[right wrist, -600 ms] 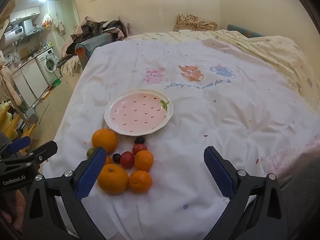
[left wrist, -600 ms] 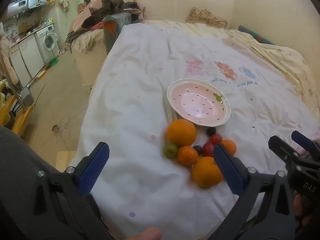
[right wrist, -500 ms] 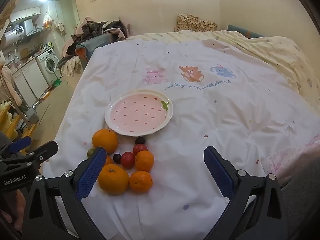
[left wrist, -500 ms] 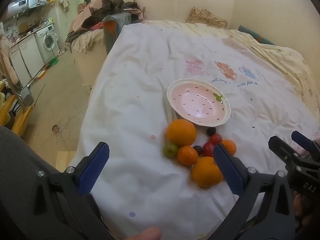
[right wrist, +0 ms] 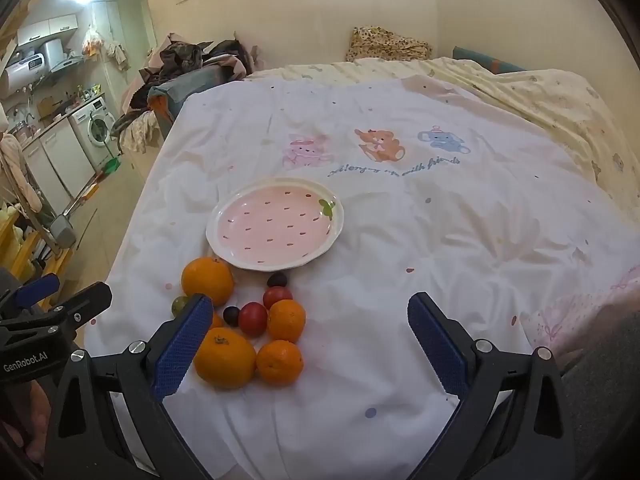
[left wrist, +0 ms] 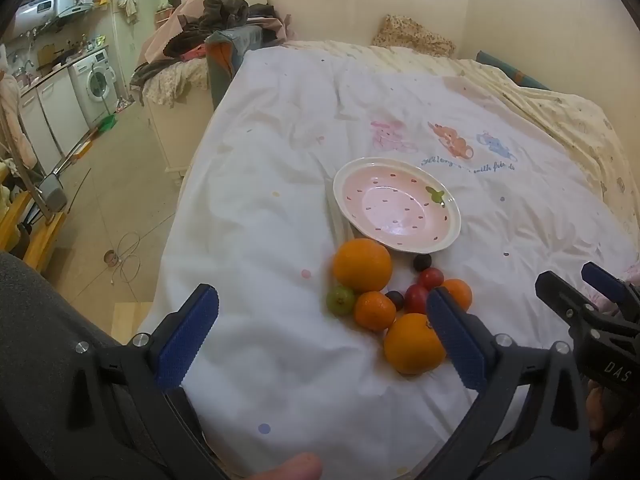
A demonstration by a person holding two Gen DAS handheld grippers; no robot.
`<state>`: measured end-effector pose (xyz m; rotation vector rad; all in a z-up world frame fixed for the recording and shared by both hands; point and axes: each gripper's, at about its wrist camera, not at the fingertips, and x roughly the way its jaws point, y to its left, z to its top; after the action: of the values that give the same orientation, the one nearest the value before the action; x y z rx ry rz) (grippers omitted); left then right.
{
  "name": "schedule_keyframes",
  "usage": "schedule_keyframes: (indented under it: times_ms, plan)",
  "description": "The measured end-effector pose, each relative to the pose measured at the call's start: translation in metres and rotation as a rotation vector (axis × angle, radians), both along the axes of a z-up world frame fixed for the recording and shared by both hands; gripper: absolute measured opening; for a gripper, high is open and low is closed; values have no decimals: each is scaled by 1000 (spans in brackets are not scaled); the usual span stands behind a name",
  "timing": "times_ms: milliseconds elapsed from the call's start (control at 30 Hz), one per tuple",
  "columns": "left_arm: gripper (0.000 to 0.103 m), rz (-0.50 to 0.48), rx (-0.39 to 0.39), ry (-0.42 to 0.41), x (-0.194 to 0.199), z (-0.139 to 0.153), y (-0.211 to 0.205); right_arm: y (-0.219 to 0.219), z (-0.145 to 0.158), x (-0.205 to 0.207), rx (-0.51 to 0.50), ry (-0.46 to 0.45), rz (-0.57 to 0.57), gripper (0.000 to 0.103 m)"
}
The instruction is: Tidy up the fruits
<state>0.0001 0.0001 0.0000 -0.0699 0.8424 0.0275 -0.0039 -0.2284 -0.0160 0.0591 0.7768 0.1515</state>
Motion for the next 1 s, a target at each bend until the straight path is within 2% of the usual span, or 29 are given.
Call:
schedule_keyframes:
  times_ms: [1000]
  plan:
    - [103, 4, -3, 3, 1, 0, -4, 0, 1, -1, -3, -6, -6, 100]
